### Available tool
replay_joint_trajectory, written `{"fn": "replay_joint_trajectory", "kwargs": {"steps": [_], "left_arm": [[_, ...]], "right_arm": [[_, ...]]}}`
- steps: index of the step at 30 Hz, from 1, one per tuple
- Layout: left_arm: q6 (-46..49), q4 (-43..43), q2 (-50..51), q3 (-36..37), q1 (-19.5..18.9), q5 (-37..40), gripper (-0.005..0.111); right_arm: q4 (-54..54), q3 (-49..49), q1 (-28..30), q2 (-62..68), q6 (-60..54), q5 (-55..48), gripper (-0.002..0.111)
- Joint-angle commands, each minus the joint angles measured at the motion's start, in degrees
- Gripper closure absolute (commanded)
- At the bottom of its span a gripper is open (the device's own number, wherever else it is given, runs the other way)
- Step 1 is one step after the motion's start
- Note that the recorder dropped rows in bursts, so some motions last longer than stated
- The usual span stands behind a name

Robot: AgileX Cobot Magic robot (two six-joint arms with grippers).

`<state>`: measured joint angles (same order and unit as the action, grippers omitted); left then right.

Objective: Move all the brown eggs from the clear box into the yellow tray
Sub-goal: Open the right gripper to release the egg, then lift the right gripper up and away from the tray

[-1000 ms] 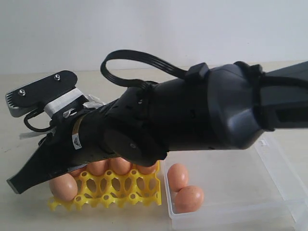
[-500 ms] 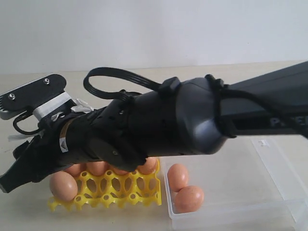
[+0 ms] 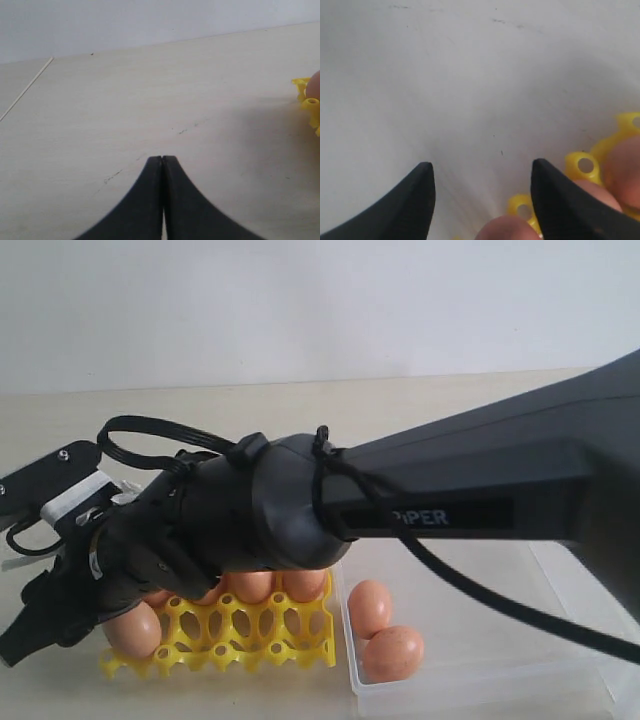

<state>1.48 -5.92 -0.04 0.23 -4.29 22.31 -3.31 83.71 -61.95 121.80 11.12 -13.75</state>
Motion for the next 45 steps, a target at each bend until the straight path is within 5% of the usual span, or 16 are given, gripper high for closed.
{"fn": "replay_joint_trajectory", "kwargs": {"steps": [1,40,45], "left_arm": [[-0.22,0.03,0.04,-0.23,0.29,-0.51,0.107],[-0.22,0.03,0.04,-0.23,0.29,-0.51,0.107],[-0.22,0.03,0.04,-0.23,0.29,-0.51,0.107]], "right_arm": [[-0.45,0.69,-0.04,0.89,-0.85,-1.09,0.052],[-4.64,0.69,-0.04,-7.83,-2.02,-11.57,0.052],[-9.36,-1.59,0.61,-16.27,-1.50,-23.08,0.056]]}}
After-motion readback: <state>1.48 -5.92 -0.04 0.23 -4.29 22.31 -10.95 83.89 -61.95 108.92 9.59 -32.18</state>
